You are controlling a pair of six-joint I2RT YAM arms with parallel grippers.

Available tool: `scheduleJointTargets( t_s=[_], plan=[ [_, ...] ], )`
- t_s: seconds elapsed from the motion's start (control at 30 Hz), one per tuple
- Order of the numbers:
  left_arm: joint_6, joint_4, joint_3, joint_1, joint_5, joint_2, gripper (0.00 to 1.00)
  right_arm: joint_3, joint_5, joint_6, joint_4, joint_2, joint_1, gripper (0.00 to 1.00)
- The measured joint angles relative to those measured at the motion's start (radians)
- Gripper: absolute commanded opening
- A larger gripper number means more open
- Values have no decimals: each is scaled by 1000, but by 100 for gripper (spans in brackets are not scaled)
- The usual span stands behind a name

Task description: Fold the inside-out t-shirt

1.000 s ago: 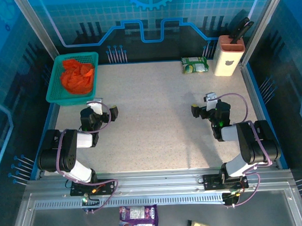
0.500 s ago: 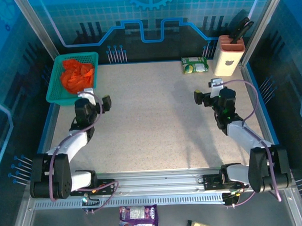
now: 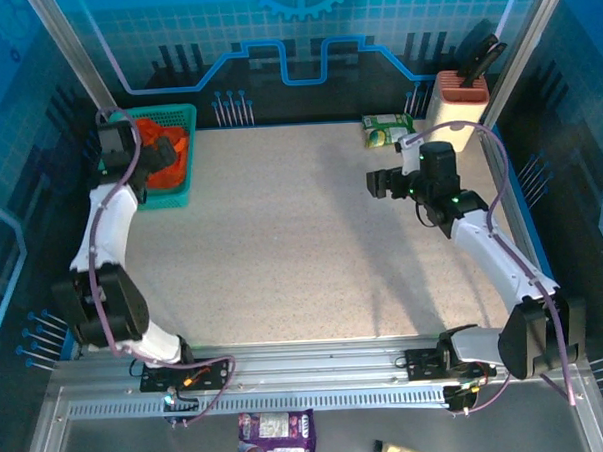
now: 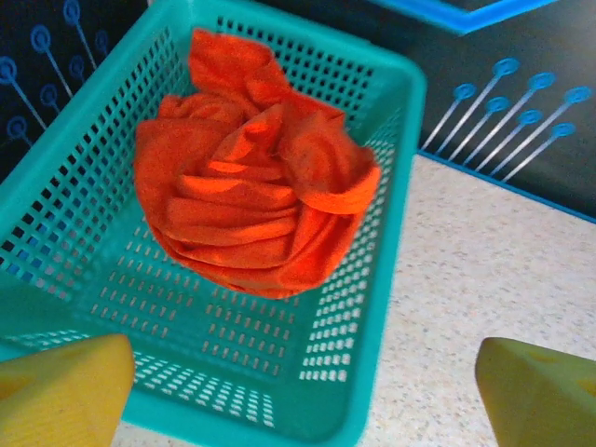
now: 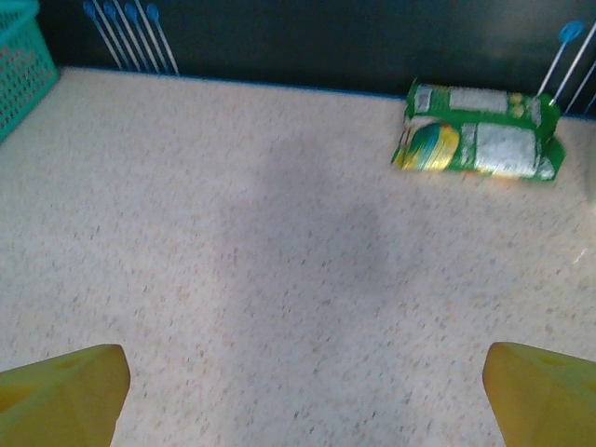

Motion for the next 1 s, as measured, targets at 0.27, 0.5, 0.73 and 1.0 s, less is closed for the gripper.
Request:
scheduleJointTargets(
  t_s=[0.27,0.5,0.73,1.0],
  plan=[
    [-63,-185,323,43,24,372,80,12,57,-2,-105,9,118,98],
    [-149,-289,598,45,83,632,63,12,141,-2,-161,-17,219,98],
    [-220,-327,703,48,141,752,28,-26,212,36,-175,-102,276,97],
    [-230,-307,696,50,203,750,0,-55,260,64,-204,-159,330,97]
  ],
)
